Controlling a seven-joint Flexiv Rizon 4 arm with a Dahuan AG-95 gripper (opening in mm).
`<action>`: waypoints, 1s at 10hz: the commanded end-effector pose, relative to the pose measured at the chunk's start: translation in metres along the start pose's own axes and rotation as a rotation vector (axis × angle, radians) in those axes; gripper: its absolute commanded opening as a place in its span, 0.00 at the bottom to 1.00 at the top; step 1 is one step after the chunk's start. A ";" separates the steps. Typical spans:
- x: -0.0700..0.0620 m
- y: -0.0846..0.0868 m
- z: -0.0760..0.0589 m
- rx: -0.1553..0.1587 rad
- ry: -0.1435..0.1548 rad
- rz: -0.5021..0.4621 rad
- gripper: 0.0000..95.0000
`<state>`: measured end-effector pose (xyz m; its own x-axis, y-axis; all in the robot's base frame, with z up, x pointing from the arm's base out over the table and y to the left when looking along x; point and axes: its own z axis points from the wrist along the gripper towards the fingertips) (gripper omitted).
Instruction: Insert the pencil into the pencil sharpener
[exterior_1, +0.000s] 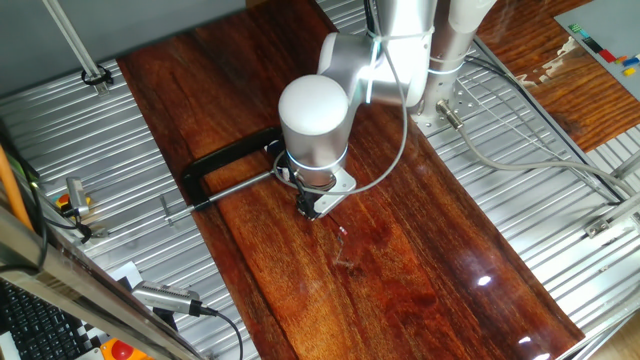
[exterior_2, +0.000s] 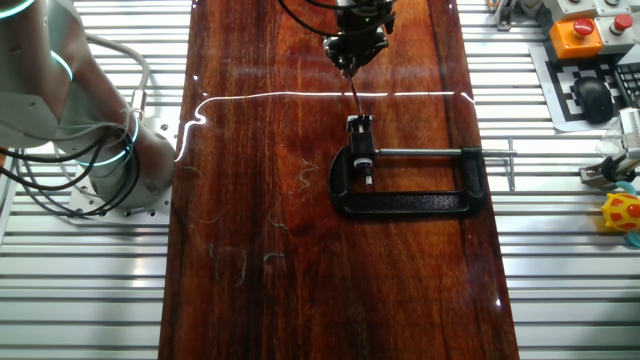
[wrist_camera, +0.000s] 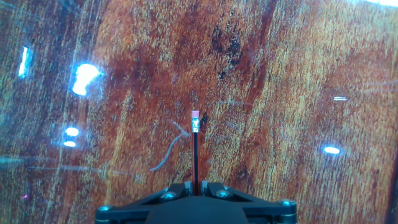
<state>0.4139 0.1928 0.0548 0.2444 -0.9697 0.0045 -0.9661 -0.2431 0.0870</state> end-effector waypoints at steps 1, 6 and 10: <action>-0.001 0.003 -0.002 0.000 0.000 0.003 0.00; -0.001 0.004 -0.004 0.002 0.010 0.004 0.00; 0.001 0.001 -0.006 0.002 0.013 -0.001 0.00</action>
<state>0.4139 0.1905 0.0617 0.2480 -0.9686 0.0186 -0.9657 -0.2456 0.0849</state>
